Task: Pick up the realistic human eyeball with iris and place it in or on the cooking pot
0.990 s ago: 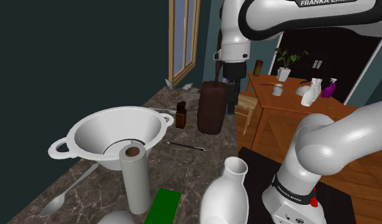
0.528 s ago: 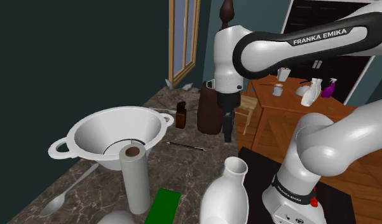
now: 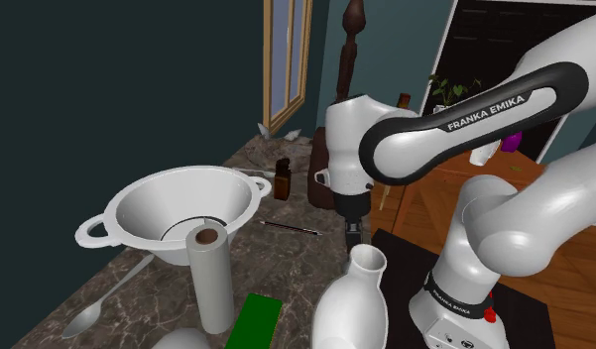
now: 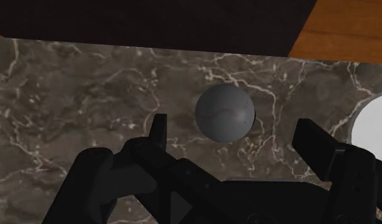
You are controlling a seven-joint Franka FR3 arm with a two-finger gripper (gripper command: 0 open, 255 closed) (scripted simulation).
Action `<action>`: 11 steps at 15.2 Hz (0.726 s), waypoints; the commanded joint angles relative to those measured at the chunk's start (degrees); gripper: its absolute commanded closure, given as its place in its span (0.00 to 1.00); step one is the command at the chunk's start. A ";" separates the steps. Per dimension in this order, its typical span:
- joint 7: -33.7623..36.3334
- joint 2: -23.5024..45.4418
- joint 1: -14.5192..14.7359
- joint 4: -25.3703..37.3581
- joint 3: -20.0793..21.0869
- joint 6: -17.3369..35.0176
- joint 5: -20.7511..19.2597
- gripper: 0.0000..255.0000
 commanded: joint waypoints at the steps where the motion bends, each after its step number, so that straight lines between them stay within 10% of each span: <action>1: 0.05 0.61 0.87 -1.70 0.78 2.31 1.07 0.00; 11: -0.20 2.89 1.77 -4.94 1.91 7.81 2.73 0.00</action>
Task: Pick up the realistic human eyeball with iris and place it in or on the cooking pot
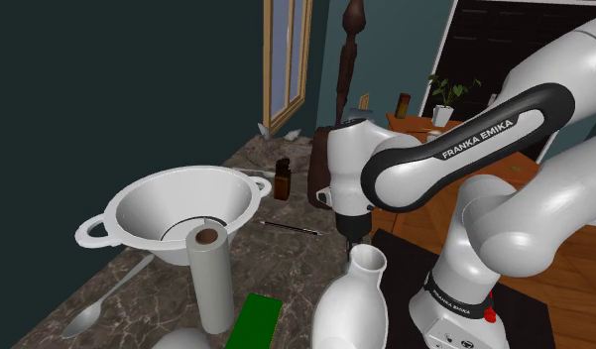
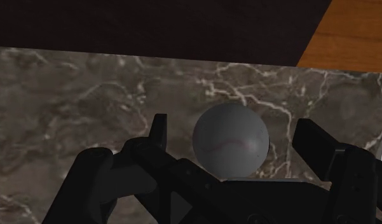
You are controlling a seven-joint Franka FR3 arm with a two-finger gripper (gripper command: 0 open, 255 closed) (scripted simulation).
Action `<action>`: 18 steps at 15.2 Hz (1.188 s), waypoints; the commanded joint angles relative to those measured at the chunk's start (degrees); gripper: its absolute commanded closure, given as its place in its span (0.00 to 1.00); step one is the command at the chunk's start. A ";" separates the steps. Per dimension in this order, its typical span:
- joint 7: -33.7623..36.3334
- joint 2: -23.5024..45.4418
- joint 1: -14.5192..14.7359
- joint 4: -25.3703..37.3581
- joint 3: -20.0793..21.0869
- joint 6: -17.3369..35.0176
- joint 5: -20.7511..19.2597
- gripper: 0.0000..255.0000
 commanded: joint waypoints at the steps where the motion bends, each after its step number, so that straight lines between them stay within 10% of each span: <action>1: -0.01 0.05 0.00 -0.02 0.01 0.08 0.01 0.00; 4: 0.00 0.04 0.00 -0.01 0.01 0.06 0.01 0.00; 5: 0.00 0.04 0.00 -0.01 0.01 0.06 0.01 1.00; 18: 0.48 -2.95 -0.18 1.63 -0.69 -4.54 -0.86 1.00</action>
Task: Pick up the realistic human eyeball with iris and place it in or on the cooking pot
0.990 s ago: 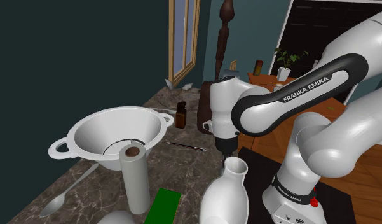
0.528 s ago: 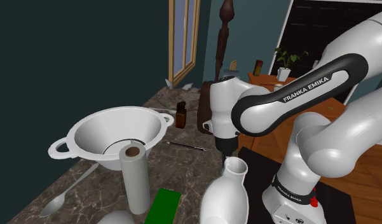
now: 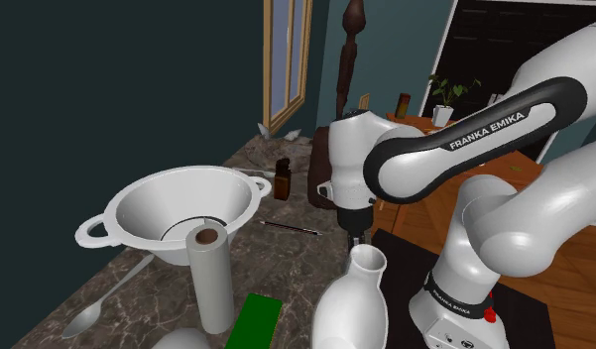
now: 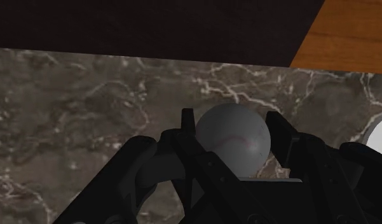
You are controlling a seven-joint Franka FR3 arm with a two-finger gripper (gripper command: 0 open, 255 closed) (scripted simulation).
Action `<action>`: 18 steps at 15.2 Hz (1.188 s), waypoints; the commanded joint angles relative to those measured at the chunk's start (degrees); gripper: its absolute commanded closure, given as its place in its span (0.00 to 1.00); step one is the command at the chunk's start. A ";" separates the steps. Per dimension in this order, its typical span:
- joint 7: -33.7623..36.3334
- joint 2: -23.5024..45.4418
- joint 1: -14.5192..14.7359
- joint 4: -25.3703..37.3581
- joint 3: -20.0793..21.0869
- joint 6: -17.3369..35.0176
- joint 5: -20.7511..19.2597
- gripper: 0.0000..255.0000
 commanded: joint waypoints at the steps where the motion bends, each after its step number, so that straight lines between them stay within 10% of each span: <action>1: 0.22 -1.23 -0.10 0.86 -0.33 -2.11 -0.40 1.00; 18: 1.89 -8.04 -0.92 10.57 -3.12 -18.51 -3.44 1.00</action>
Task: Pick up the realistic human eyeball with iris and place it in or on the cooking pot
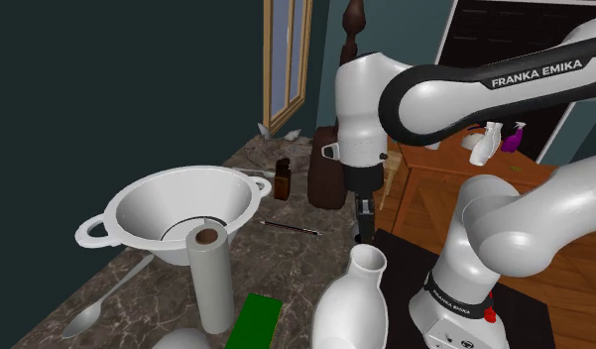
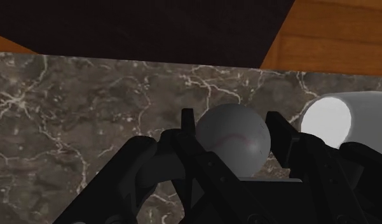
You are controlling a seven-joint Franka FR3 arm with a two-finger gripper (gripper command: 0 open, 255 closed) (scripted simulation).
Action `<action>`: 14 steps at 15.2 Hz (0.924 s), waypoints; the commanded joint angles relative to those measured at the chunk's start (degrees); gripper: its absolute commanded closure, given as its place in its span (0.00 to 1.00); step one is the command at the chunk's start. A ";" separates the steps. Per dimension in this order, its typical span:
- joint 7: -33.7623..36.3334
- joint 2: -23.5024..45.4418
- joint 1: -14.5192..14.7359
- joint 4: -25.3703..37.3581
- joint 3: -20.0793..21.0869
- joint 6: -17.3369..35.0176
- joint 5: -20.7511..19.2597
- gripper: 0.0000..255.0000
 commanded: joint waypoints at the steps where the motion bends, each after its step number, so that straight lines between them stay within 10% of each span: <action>1: 0.20 -0.57 -0.08 1.38 -0.34 -1.97 -0.32 1.00; 14: 1.31 -1.27 -0.57 10.93 -2.02 -12.15 -1.89 1.00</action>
